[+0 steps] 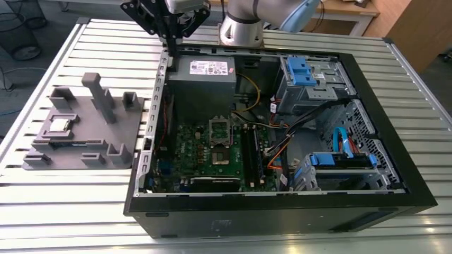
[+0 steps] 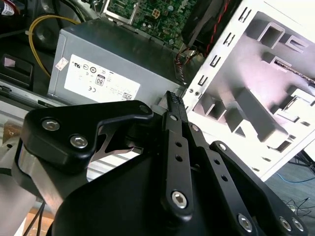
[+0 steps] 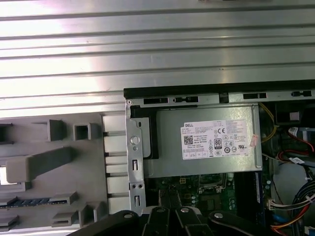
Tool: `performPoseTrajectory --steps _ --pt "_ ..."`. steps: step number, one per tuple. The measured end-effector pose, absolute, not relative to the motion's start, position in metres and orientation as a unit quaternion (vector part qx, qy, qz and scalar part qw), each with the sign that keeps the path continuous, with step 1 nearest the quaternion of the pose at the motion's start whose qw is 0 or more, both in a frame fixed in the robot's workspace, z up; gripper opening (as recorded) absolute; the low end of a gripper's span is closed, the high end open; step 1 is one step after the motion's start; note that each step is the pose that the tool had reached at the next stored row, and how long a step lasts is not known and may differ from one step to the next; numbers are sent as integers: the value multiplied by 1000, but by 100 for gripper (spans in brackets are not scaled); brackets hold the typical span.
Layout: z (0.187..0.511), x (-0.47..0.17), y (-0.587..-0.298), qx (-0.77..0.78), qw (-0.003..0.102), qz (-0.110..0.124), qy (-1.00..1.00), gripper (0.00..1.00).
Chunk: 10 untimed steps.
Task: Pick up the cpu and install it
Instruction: 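Reach for the cpu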
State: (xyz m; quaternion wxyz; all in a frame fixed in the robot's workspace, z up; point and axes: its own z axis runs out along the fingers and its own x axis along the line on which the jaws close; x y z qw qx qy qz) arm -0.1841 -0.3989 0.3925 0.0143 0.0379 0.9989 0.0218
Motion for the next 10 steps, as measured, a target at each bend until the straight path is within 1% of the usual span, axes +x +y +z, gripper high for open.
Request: performPoseTrajectory --steps 10 --pt "392 -200 -399 38 14 22 999 11"
